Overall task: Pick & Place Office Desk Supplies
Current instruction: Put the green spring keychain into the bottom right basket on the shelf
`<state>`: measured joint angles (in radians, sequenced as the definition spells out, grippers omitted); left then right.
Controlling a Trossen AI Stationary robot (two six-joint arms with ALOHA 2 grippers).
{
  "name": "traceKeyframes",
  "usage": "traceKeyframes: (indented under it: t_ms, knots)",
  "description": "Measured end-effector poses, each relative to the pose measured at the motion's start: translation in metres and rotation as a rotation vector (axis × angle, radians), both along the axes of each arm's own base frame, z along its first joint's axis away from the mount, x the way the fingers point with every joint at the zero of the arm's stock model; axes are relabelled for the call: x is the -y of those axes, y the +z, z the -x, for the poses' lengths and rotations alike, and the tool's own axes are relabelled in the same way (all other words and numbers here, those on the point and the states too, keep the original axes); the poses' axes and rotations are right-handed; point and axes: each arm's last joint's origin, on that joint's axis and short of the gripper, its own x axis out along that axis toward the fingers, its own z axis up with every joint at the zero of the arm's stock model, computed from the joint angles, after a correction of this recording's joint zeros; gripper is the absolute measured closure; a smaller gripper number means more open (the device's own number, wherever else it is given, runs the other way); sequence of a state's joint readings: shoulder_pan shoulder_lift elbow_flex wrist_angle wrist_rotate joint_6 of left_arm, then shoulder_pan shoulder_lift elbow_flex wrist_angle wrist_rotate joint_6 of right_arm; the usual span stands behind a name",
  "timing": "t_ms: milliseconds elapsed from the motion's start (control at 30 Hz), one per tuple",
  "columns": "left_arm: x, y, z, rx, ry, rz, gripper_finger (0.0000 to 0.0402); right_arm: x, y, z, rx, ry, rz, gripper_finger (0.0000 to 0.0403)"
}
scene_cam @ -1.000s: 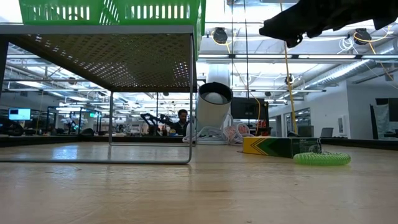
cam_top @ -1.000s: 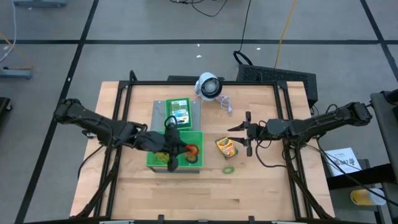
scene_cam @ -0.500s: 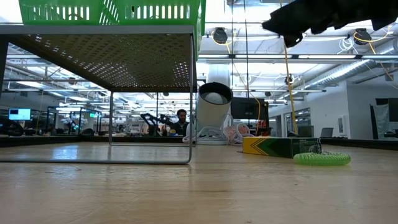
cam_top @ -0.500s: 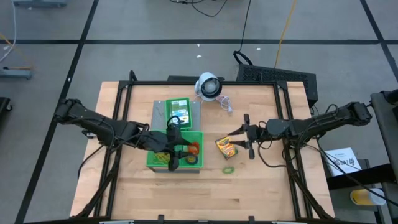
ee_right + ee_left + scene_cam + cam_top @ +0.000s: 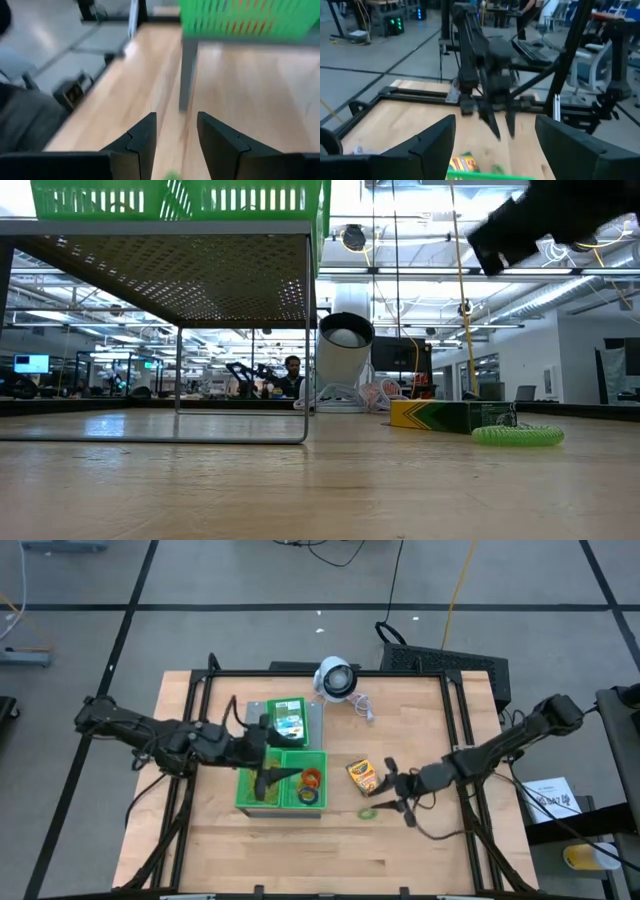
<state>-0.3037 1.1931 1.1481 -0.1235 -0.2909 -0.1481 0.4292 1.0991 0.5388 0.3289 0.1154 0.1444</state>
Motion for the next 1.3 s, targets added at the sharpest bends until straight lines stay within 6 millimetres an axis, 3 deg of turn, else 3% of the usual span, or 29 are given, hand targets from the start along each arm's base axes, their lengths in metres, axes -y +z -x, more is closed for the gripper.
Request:
traceKeyframes:
  t_ms: [333, 500, 700, 900, 1133, 1300]
  knots:
    - [-0.006, 0.000, -0.012, 0.102, 0.053, -0.068, 0.0117, -0.021, -0.066, -0.007, -0.337, -0.083, 0.120, 0.0273]
    - [-0.011, -0.022, -0.007, 0.161, 0.067, -0.076, 0.0116, -0.022, -0.088, -0.011, -0.423, -0.100, 0.148, 0.0262]
    - [-0.021, -0.048, 0.000, 0.183, 0.102, -0.004, 0.0117, -0.024, -0.101, -0.013, -0.466, -0.111, 0.155, 0.0241]
    - [-0.023, -0.054, -0.001, 0.167, 0.114, 0.029, 0.0117, -0.021, -0.105, -0.011, -0.484, -0.130, 0.144, 0.0236]
    - [-0.023, -0.055, -0.001, 0.163, 0.112, 0.028, 0.0116, -0.014, -0.112, -0.007, -0.558, -0.164, 0.013, 0.0272]
    - [-0.023, -0.055, -0.001, 0.160, 0.111, 0.016, 0.0117, -0.013, -0.113, -0.006, -0.562, -0.166, 0.017, 0.0307]
